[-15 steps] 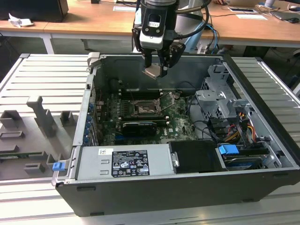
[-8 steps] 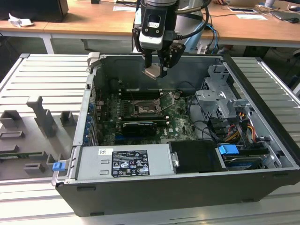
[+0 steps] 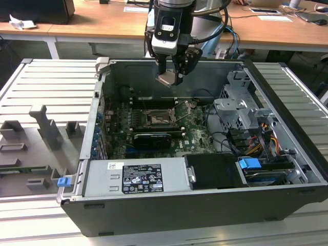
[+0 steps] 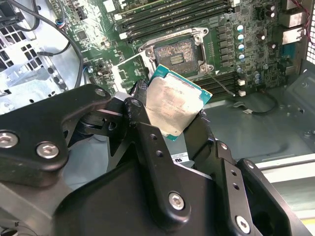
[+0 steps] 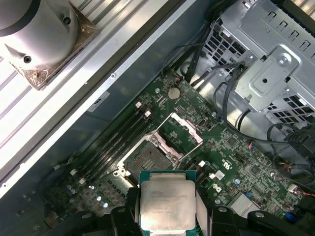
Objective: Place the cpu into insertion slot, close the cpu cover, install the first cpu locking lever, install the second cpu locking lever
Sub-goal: 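Place the cpu into insertion slot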
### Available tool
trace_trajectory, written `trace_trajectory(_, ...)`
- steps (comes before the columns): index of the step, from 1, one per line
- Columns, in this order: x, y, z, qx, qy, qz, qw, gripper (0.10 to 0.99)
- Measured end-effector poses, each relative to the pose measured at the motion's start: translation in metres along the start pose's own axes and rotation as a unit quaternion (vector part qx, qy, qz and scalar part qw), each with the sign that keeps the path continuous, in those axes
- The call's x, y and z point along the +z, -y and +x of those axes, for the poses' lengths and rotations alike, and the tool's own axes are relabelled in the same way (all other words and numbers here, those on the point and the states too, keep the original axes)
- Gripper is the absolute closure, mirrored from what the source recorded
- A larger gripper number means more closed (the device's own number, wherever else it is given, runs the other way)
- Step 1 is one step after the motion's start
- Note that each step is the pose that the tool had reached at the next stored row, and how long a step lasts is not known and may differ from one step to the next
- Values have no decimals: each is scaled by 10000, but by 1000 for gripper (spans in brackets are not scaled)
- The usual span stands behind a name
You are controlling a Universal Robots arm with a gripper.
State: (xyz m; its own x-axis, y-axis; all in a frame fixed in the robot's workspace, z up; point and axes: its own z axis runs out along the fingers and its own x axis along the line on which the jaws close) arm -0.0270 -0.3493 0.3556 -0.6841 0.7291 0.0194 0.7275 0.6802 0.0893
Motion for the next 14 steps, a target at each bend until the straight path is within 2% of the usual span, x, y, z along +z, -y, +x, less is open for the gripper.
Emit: trace_trajectory(14,17,2,0,98,9,-2,10000,545)
